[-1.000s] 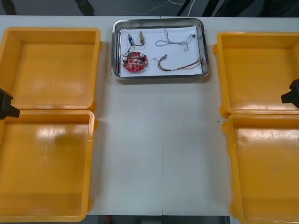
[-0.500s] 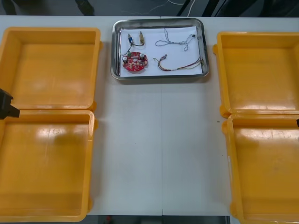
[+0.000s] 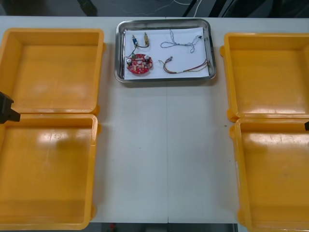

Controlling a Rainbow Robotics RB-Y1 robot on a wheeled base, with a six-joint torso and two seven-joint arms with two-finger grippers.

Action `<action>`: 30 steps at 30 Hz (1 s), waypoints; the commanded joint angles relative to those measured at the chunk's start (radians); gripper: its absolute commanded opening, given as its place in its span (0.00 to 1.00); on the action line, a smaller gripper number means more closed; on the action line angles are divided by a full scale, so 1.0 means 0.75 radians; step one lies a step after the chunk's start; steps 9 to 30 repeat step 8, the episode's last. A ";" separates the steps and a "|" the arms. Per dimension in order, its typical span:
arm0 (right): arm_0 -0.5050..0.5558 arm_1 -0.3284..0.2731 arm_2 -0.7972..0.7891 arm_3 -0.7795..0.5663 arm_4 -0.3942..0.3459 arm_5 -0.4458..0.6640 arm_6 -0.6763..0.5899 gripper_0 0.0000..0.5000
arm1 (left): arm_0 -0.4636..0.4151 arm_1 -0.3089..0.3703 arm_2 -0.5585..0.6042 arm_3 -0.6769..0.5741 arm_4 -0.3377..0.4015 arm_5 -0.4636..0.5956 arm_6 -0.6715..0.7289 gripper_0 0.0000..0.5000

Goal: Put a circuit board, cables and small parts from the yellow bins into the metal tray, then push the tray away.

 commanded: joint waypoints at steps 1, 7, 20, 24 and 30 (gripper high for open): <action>0.012 0.012 -0.044 -0.014 -0.006 0.004 -0.067 1.00 | 0.025 0.063 0.040 -0.038 0.010 0.008 -0.099 1.00; 0.012 0.018 -0.050 -0.034 -0.008 0.004 -0.069 1.00 | 0.025 0.063 0.040 -0.038 0.010 0.008 -0.099 1.00; 0.014 0.020 -0.052 -0.034 -0.010 0.004 -0.069 1.00 | 0.025 0.063 0.040 -0.038 0.010 0.008 -0.099 1.00; 0.014 0.020 -0.052 -0.034 -0.010 0.004 -0.069 1.00 | 0.025 0.063 0.040 -0.038 0.010 0.008 -0.099 1.00; 0.014 0.020 -0.052 -0.034 -0.010 0.004 -0.069 1.00 | 0.025 0.063 0.040 -0.038 0.010 0.008 -0.099 1.00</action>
